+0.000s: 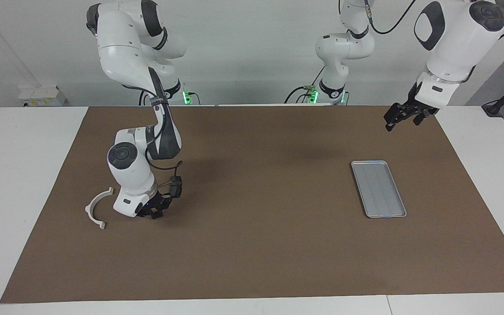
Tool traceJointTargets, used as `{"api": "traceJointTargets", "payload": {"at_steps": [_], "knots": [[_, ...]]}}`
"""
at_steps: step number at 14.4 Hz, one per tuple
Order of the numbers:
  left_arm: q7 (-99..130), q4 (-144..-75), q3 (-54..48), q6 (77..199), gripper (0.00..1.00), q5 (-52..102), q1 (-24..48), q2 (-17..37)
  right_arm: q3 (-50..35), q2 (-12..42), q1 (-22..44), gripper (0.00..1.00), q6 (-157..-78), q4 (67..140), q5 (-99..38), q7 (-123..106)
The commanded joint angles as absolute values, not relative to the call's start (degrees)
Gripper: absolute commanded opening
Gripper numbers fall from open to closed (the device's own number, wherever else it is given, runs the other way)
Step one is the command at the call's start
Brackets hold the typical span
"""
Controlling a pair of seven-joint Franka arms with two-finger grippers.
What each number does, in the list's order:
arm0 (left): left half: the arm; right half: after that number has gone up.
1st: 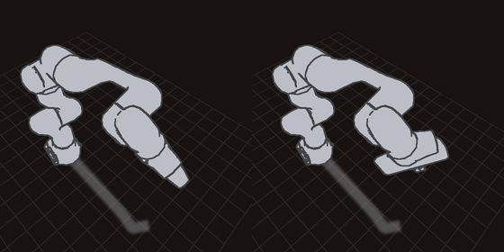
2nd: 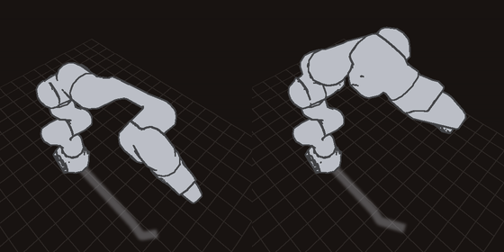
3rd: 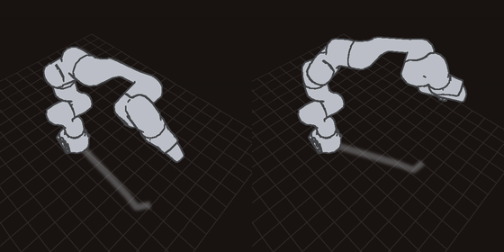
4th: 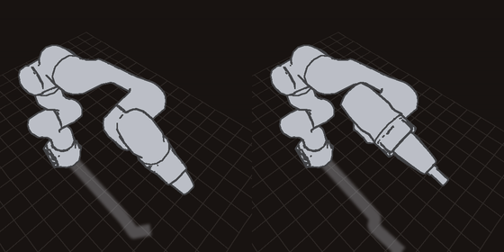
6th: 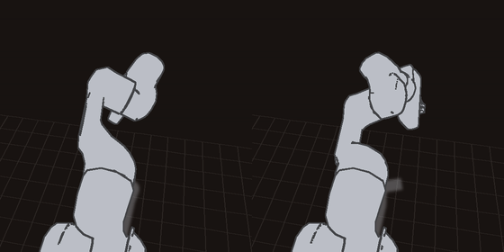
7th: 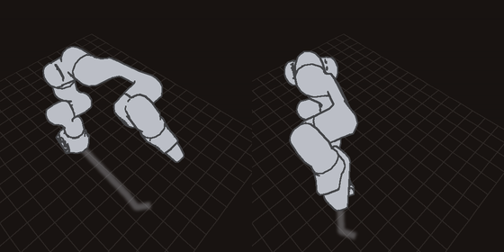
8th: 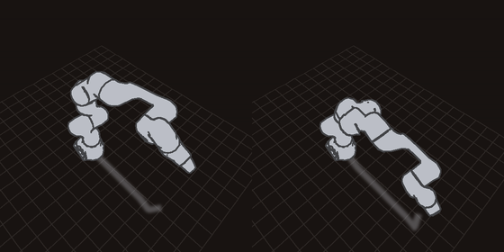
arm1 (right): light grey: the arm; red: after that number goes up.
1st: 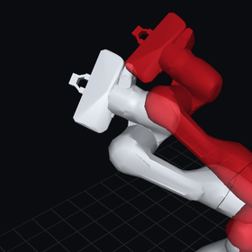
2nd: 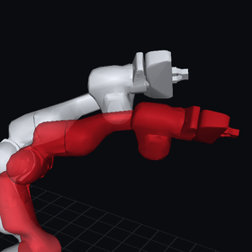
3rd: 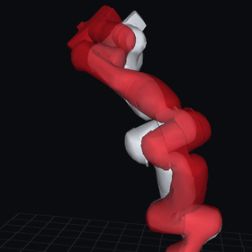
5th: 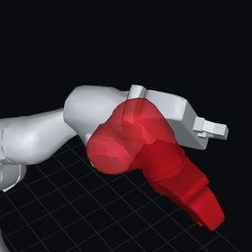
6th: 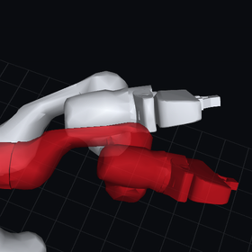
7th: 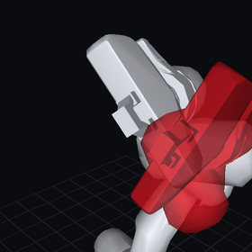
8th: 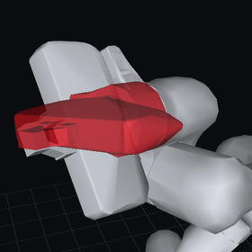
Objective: Place bearing gear from tray to pile
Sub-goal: 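Carry the gear with the right gripper beside the brake pads and release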
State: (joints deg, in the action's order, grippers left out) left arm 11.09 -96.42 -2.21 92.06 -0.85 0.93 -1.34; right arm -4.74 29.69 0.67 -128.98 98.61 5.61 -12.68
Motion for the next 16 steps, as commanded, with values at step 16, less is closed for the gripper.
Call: {"api": "traceJointTargets", "payload": {"at_steps": [16], "knots": [[10.55, -97.65, -2.29, 92.81, 1.0, -0.26, 0.7, -2.64, -5.1, -6.13, -0.97, 1.0, -91.95, 100.28, 3.6, -4.84]]}}
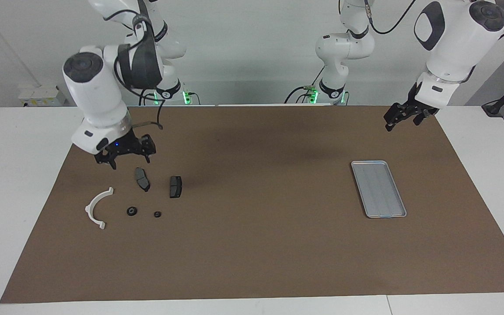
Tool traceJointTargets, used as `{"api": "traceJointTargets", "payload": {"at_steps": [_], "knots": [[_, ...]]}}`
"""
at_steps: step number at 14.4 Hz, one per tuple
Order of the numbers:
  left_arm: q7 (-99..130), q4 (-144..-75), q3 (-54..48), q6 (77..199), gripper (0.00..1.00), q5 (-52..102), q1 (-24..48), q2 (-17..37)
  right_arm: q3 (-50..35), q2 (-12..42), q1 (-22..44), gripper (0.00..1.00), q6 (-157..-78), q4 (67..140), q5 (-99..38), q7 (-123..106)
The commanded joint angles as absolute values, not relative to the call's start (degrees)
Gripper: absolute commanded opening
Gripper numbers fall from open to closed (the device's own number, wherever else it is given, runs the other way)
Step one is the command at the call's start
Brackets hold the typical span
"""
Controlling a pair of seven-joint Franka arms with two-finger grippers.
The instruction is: Place bearing gear from tray to pile
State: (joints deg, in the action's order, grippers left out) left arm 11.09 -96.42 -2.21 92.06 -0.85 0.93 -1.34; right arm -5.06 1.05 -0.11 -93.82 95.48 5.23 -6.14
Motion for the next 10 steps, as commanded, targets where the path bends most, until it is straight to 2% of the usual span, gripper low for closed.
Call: {"api": "traceJointTargets", "payload": {"at_steps": [1, 4, 7, 10], "knots": [[10.55, -97.65, -2.29, 92.81, 1.0, -0.26, 0.7, -2.64, -4.58, -7.11, -1.14, 1.0, -91.85, 99.85, 3.6, -3.79], [10.55, -97.65, -2.29, 92.81, 1.0, -0.26, 0.7, -2.55, -3.08, -7.21, -4.73, 1.0, -93.16, 100.19, 0.45, -1.24], [10.55, -97.65, -2.29, 92.81, 1.0, -0.26, 0.7, -2.64, -2.99, -9.3, -5.19, 1.0, -92.64, 105.36, 0.44, -0.1], [10.55, -97.65, -2.29, 92.81, 1.0, -0.26, 0.7, -2.55, -2.99, -9.14, -5.27, 1.0, -92.72, 105.12, 0.26, 3.34]]}}
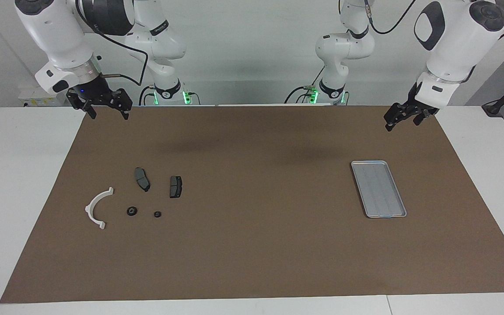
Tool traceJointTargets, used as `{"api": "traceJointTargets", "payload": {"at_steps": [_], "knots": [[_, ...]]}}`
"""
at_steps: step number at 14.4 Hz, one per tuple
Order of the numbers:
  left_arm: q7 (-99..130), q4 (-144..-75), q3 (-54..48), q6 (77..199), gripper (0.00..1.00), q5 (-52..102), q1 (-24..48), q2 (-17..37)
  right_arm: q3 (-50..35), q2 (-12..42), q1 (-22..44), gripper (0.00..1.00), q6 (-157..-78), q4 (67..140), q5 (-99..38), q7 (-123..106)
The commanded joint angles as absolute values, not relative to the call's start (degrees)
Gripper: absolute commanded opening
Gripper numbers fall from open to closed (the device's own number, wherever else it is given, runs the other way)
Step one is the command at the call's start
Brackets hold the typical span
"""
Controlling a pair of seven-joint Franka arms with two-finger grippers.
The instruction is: Place bearing gear from tray to pile
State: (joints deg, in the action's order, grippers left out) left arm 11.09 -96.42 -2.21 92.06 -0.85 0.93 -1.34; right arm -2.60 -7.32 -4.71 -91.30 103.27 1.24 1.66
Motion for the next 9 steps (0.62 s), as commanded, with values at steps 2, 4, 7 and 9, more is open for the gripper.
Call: {"api": "traceJointTargets", "payload": {"at_steps": [2, 4, 7, 9], "knots": [[10.55, -97.65, -2.29, 92.81, 1.0, -0.26, 0.7, -2.64, -2.99, -9.14, -4.84, 1.0, -93.07, 105.12, 0.18, 2.73], [10.55, -97.65, -2.29, 92.81, 1.0, -0.26, 0.7, -2.64, -3.16, -9.14, -4.22, 1.0, -93.25, 105.03, 0.0, 0.1], [10.55, -97.65, -2.29, 92.81, 1.0, -0.26, 0.7, -2.64, -3.51, -9.05, -4.13, 1.0, -93.25, 104.77, 0.0, -0.09], [10.55, -97.65, -2.29, 92.81, 1.0, -0.26, 0.7, -2.64, -3.52, -9.05, -4.13, 1.0, -93.25, 104.77, -0.09, -0.18]]}}
